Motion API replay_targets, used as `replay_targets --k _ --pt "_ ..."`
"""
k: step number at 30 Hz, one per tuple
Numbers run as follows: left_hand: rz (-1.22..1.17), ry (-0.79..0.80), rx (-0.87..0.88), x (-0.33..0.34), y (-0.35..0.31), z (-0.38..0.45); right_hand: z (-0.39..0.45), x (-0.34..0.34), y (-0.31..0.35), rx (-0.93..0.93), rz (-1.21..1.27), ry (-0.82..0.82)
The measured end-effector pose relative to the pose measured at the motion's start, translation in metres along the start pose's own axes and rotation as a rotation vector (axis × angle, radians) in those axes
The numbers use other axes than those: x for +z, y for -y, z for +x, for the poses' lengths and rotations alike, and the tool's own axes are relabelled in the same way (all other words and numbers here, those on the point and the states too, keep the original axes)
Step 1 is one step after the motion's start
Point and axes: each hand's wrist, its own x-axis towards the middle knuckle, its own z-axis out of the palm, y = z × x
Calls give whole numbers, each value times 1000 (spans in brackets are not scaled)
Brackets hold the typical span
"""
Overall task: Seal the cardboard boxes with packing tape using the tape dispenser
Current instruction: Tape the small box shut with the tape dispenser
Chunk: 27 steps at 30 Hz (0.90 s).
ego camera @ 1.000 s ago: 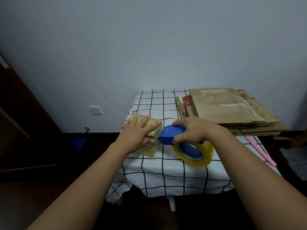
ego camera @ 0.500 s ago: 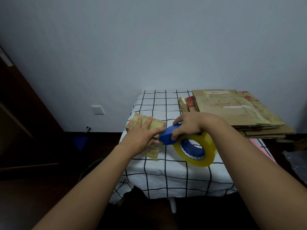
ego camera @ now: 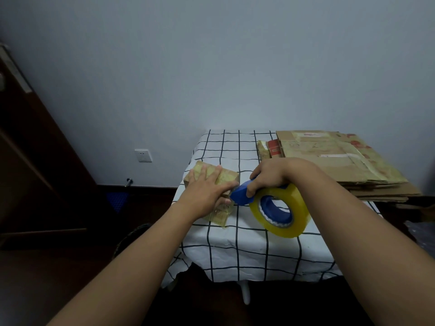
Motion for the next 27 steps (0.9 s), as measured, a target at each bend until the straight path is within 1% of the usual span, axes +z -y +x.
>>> replay_targets --k 6,13,17,21,25,27 --pt "-10 0 12 0 2 0 -3 -3 0 7 -8 -12" --pt "-3 -2 14 -1 1 0 -4 -6 7 42 -31 36" --pt "-43 14 3 -2 5 -1 -7 7 8 71 -117 96" --pt "-82 -40 14 0 4 -5 -15 14 -5 60 -31 -11" --pt "-113 -151 -9 3 6 -10 -23 21 -19 124 39 -116" --pt "-143 -159 -22 5 6 -14 -26 28 -25 146 112 -203"
